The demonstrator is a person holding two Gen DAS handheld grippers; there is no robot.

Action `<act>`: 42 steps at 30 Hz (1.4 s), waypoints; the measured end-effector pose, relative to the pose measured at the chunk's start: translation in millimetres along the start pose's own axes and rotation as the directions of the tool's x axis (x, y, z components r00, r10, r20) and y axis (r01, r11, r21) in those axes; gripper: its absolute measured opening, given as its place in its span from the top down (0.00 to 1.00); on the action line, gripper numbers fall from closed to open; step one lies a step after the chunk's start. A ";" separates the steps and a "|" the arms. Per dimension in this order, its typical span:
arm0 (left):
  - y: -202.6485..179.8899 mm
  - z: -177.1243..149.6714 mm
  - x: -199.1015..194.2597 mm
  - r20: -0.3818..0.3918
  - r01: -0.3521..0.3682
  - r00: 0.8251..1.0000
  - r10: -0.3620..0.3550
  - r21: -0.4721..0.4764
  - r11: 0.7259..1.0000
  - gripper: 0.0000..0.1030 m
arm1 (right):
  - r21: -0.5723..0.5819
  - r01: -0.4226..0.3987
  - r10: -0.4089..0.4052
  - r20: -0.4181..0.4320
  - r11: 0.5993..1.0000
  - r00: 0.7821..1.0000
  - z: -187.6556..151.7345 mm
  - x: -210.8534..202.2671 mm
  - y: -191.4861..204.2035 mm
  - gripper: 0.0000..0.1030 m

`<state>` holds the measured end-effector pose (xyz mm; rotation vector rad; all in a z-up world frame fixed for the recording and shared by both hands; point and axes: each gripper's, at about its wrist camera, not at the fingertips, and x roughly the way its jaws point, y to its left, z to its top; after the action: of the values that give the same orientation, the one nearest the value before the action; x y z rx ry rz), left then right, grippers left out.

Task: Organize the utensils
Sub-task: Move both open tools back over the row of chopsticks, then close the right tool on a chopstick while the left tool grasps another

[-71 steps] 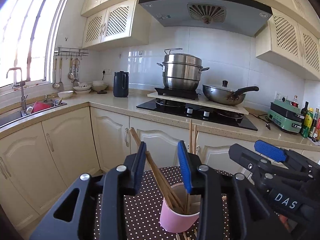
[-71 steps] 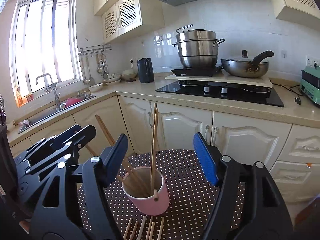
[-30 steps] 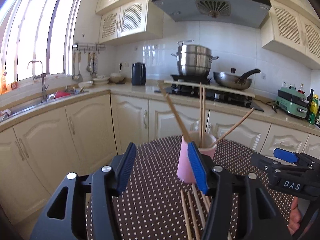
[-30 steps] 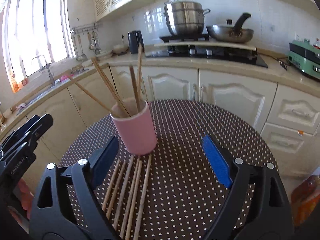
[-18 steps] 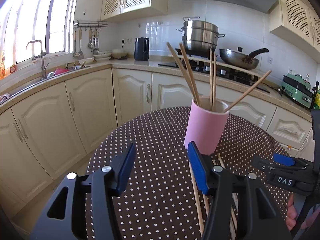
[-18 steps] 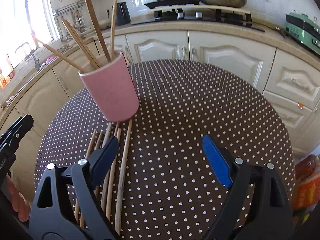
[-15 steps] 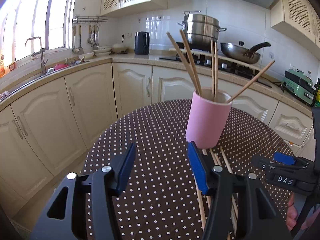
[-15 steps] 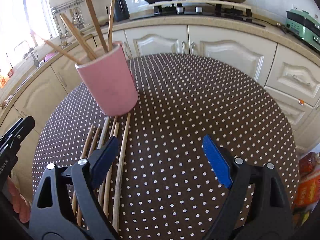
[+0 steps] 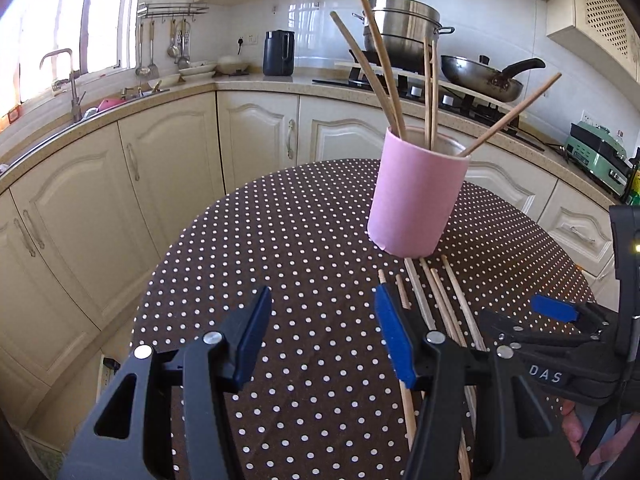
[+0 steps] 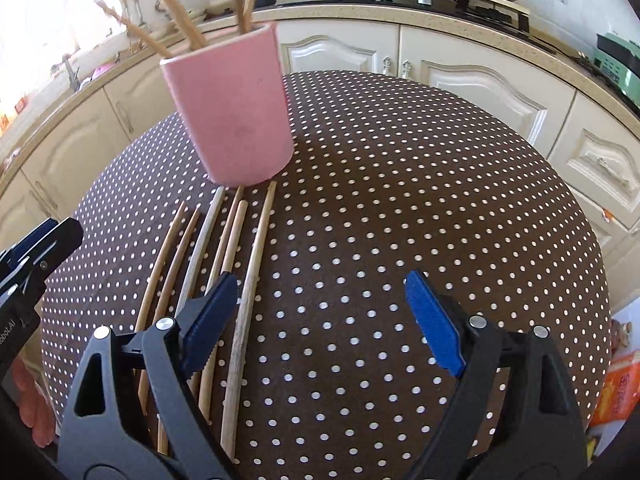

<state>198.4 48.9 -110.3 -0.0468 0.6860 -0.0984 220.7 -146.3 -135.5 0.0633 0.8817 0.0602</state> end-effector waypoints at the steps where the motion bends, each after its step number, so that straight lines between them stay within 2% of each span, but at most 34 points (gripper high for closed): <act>1: -0.5 -0.5 1.3 -0.006 0.002 1.000 -0.002 0.001 1.000 0.48 | -0.018 0.007 -0.006 0.005 1.000 1.000 -0.7 0.7 3.8 0.18; 3: -2.0 -2.5 5.3 -0.024 0.007 1.000 -0.007 -0.001 1.000 0.48 | -0.034 0.002 -0.001 0.008 0.999 1.000 -1.4 2.9 8.7 0.18; 5: -3.0 -4.1 8.3 -0.036 0.012 0.999 -0.012 -0.002 1.000 0.48 | -0.031 -0.033 0.033 0.003 0.999 0.999 -3.1 2.9 14.1 0.25; 6: -4.0 -5.2 9.5 -0.041 0.014 0.999 -0.014 -0.001 1.000 0.48 | -0.035 -0.039 0.039 -0.004 0.999 0.999 -3.3 4.1 15.7 0.46; 7: -5.0 -6.3 11.2 -0.047 0.016 0.999 -0.016 0.001 1.000 0.48 | -0.037 -0.032 0.032 -0.005 0.999 0.999 -2.0 5.6 16.7 0.63; 8: -5.9 -6.9 12.6 -0.053 0.018 0.998 -0.018 0.001 1.000 0.48 | -0.040 -0.024 0.024 -0.004 0.999 1.000 -1.8 5.4 17.7 0.72; 12: -9.9 -8.1 17.0 -0.080 0.039 0.996 -0.039 0.002 0.999 0.48 | -0.045 -0.028 0.028 -0.005 0.999 1.000 -0.2 5.3 15.8 0.89; 20: -23.9 -9.2 29.5 -0.150 0.069 0.987 -0.064 0.033 0.997 0.48 | -0.019 -0.084 0.084 -0.008 0.996 0.996 -3.8 0.6 6.9 0.93; 29: -42.4 -10.5 49.6 -0.218 0.015 0.976 0.002 0.077 0.997 0.48 | 0.015 -0.104 0.104 -0.006 0.994 0.995 -14.1 -7.0 -6.2 0.93; 34: -48.0 -10.6 53.8 -0.212 -0.029 0.976 0.051 0.107 0.994 0.48 | 0.045 -0.108 0.108 -0.003 0.993 0.994 -14.9 -10.1 -8.5 0.93; 35: -47.5 -10.4 54.1 -0.211 -0.031 0.976 0.051 0.098 0.995 0.50 | 0.047 -0.108 0.108 -0.003 0.993 0.994 -15.0 -10.7 -8.4 0.93; 36: -46.6 -9.9 53.7 -0.206 -0.046 0.976 0.064 0.092 0.995 0.64 | 0.051 -0.110 0.110 -0.002 0.993 0.994 -15.3 -11.1 -9.2 0.93; 37: -46.1 -9.0 53.5 -0.202 -0.051 0.977 0.067 0.085 0.995 0.73 | 0.055 -0.110 0.110 -0.002 0.992 0.994 -15.7 -11.7 -9.8 0.93; 38: -45.3 -8.0 52.5 -0.200 -0.053 0.977 0.069 0.080 0.995 0.92 | 0.057 -0.111 0.112 -0.003 0.992 0.994 -16.2 -12.0 -9.6 0.93; 42: -37.1 -7.1 53.2 -0.201 -0.047 0.978 0.054 0.040 0.998 0.94 | 0.066 -0.105 0.105 -0.001 0.992 0.994 -18.1 -14.1 -11.7 0.93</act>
<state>232.0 6.3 -146.6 0.0149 0.8875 -0.0666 198.1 -158.5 -137.0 0.1712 0.8847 0.1299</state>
